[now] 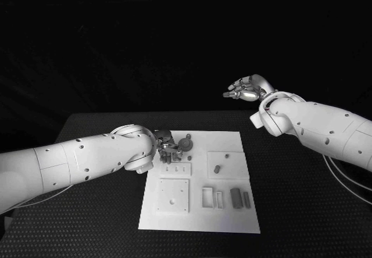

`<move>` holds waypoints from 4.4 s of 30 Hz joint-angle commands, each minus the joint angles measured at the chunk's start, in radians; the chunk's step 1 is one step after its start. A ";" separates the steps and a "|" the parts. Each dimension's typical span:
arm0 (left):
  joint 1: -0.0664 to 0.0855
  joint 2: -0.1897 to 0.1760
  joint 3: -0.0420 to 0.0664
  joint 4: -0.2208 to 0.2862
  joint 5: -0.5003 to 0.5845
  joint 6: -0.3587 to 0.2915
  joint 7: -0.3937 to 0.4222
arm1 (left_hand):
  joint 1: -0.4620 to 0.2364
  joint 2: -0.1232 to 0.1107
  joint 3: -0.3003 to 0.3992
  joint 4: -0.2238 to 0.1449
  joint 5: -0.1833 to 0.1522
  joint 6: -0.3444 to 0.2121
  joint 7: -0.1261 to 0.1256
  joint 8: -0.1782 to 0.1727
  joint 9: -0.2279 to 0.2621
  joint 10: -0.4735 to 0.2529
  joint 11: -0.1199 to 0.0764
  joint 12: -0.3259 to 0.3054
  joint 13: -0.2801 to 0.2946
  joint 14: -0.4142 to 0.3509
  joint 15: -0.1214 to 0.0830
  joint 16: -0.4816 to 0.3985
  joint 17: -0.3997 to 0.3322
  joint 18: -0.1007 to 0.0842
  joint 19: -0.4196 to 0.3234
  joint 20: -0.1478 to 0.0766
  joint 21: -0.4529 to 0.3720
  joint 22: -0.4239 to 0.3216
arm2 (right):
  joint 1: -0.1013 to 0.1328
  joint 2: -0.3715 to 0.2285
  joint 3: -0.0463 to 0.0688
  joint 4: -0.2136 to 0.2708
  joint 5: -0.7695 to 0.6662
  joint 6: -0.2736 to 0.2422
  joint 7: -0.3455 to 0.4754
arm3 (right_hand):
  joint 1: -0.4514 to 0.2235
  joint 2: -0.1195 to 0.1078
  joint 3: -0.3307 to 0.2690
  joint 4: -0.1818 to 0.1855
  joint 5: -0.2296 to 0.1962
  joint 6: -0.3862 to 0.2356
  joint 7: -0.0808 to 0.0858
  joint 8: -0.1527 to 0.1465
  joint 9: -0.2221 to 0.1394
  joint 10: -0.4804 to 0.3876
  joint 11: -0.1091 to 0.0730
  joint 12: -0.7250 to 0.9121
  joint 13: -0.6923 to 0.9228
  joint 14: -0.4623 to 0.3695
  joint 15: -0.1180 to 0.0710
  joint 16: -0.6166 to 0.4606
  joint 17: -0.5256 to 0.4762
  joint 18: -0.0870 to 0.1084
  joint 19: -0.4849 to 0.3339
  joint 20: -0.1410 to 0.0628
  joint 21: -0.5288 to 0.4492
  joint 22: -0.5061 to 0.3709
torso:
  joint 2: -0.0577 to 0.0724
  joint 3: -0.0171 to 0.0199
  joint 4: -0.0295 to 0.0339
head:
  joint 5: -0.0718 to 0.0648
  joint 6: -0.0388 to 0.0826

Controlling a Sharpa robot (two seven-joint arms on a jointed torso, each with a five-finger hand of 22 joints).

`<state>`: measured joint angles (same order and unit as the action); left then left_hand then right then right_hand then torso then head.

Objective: Assemble the parts on the task board

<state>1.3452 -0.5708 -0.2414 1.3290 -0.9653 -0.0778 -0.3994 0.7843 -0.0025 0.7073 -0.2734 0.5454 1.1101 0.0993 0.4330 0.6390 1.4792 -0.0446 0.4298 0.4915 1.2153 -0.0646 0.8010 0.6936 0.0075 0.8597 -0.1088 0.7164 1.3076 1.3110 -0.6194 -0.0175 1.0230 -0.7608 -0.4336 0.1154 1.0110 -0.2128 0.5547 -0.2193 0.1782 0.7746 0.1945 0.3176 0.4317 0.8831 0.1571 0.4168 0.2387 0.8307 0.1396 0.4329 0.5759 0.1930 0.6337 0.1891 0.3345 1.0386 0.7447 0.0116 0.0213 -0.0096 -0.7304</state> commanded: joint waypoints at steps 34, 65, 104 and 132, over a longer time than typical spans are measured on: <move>-0.025 -0.010 0.001 0.008 -0.028 0.070 -0.061 | 0.067 0.001 0.012 0.036 -0.167 0.050 -0.077 -0.043 -0.007 -0.042 -0.041 0.137 0.050 0.094 -0.129 0.454 0.114 0.129 0.374 -0.175 0.437 0.010 | -0.004 0.005 -0.002 0.010 0.011 0.040 0.016 | 0.003 0.012 -0.017 0.003 0.008 -0.006 0.003 0.004 -0.008 0.015 0.003 -0.012 -0.030 0.001 0.011 -0.015 -0.014 -0.001 -0.011 0.012 -0.019 -0.002 | 0.001 -0.0007 0.0008 | 0.003 -0.014; -0.032 0.005 0.001 -0.008 -0.051 0.091 -0.056 | 0.052 -0.003 0.008 0.034 -0.137 0.067 -0.083 -0.048 -0.013 -0.034 -0.048 0.180 0.068 0.101 -0.135 0.496 0.130 0.147 0.379 -0.167 0.475 0.020 | -0.009 0.006 -0.003 0.016 0.010 0.044 0.015 | 0.004 0.017 -0.026 -0.001 0.015 -0.005 0.004 0.006 -0.011 0.021 0.003 -0.014 -0.046 -0.002 0.015 -0.019 -0.022 0.000 -0.014 0.016 -0.029 -0.003 | 0.001 -0.0018 0.0006 | 0.000 -0.026; -0.041 0.017 0.001 -0.028 -0.060 0.115 -0.050 | 0.046 -0.006 0.011 0.034 -0.138 0.073 -0.084 -0.048 -0.021 -0.037 -0.049 0.194 0.073 0.100 -0.135 0.510 0.134 0.145 0.360 -0.162 0.484 0.020 | -0.012 0.011 -0.003 0.017 0.012 0.052 0.018 | 0.002 0.023 -0.036 -0.003 0.018 -0.004 -0.007 0.009 -0.018 0.020 -0.003 -0.023 -0.077 -0.019 0.020 -0.032 -0.039 -0.001 -0.028 0.021 -0.051 -0.003 | 0.000 -0.0017 -0.0010 | 0.001 -0.029; -0.045 0.022 0.001 -0.038 -0.074 0.149 -0.048 | 0.041 -0.007 0.009 0.034 -0.143 0.087 -0.087 -0.042 -0.025 -0.032 -0.051 0.210 0.079 0.103 -0.137 0.527 0.138 0.142 0.346 -0.157 0.494 0.020 | -0.016 0.011 -0.005 0.021 0.012 0.055 0.015 | 0.004 0.024 -0.037 -0.003 0.021 -0.004 -0.005 0.009 -0.021 0.023 0.000 -0.024 -0.085 -0.023 0.025 -0.035 -0.044 -0.001 -0.032 0.022 -0.056 -0.001 | 0.000 -0.0011 0.0008 | -0.001 -0.035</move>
<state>1.3032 -0.5513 -0.2382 1.2900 -1.0345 0.0347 -0.4542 0.8106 -0.0288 0.7135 -0.2368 0.3957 1.1190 0.0735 0.3850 0.6138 1.4597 -0.0788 0.6343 0.5686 1.2939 -0.1682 1.3246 0.8299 0.0614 1.1796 -0.2042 1.2080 1.3075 1.2958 -0.6091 -0.0220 1.0431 -0.7490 -0.3923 0.1216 1.0112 -0.1973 0.5245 -0.2222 0.1937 0.7713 0.1908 0.3244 0.4127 0.8990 0.1554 0.3976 0.1550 0.8126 0.1640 0.4043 0.5331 0.1931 0.6087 0.2140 0.2823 1.0367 0.7452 0.0103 0.0216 -0.0116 -0.7641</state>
